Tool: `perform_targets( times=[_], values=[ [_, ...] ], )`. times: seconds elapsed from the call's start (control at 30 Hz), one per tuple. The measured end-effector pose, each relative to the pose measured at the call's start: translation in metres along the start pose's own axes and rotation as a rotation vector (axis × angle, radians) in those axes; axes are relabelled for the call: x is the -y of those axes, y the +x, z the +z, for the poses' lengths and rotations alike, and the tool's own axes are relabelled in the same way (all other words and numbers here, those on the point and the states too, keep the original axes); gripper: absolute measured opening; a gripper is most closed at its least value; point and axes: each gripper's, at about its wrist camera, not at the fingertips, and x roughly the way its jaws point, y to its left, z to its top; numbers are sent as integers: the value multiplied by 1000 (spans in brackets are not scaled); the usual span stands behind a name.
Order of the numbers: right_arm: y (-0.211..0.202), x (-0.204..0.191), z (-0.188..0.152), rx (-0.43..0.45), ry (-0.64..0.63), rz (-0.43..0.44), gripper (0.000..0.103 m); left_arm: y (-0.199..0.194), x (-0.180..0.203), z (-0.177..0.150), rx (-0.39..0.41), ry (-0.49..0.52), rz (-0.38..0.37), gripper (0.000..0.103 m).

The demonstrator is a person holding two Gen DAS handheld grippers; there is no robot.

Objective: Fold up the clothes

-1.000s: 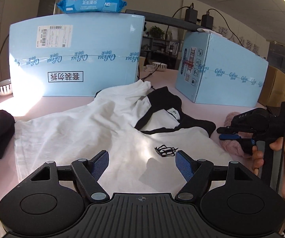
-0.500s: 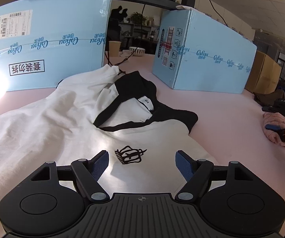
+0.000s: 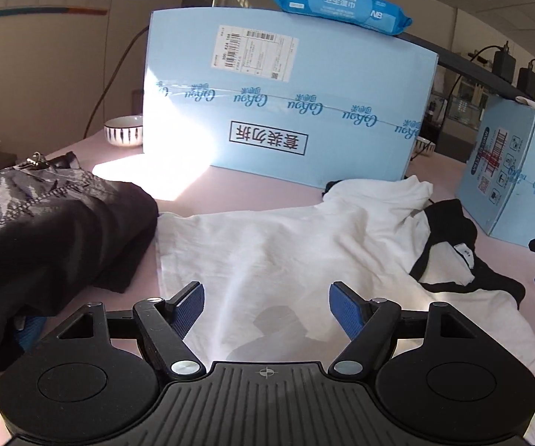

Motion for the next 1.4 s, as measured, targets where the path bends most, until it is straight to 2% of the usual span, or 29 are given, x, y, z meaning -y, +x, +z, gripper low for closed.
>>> perform_targets(
  times=[0.1, 0.17, 0.2, 0.23, 0.27, 0.33, 0.43, 0.5, 0.7, 0.87, 0.93, 1.0, 1.07, 1.1, 1.17, 1.2, 1.23, 1.3, 1.4],
  values=[
    [21, -10, -8, -63, -11, -9, 72, 6, -8, -15, -57, 29, -12, 76],
    [26, -19, -14, -135, -16, 48, 59, 12, -12, -25, -84, 21, -13, 76],
    [27, -23, -15, -170, -11, 66, 45, 17, -14, -31, -92, 12, -7, 77],
    [28, -27, -16, -199, -22, 52, 13, 21, -11, -37, -85, 24, 3, 79],
    [30, -31, -17, -230, -40, 28, 13, 22, -6, -42, -62, 69, 15, 79],
    [26, -31, -18, -229, -33, 16, 13, 22, 3, -47, -28, 123, 27, 79],
    [15, -24, -13, -198, 4, -10, 12, 25, 6, -43, -37, 94, 0, 81],
    [2, -14, -6, -164, 28, 4, 12, 27, 5, -40, -47, 75, -16, 84],
    [-61, 23, 7, -110, 95, 19, 12, 20, 8, -44, -77, 104, -112, 85],
    [-131, 62, 10, -59, 157, 0, 12, 12, 12, -47, -115, 58, -226, 85],
    [-146, 78, 1, -98, 196, -54, 13, 9, 15, -51, -113, 69, -231, 85],
    [-151, 94, -13, -192, 251, -111, 13, 6, 17, -55, -108, 89, -228, 85],
    [-153, 103, -24, -256, 248, -117, 14, 1, 18, -57, -108, 110, -227, 85],
    [-157, 101, -24, -267, 210, -107, 21, -2, 16, -56, -95, 102, -216, 85],
    [-167, 89, -12, -296, 90, -115, 31, -17, 6, -50, -4, 29, -149, 85],
    [-174, 82, -3, -270, 46, -105, 40, -25, 0, -45, 43, -4, -128, 85],
    [-182, 76, 6, -229, 10, -78, 58, -31, -6, -38, 79, -25, -119, 85],
    [-194, 64, 26, -158, -58, -3, 75, -35, -14, -21, 92, -36, -130, 89],
    [-191, 43, 50, -107, -117, 50, 75, -17, -19, 6, 10, -41, -221, 89]
  ],
)
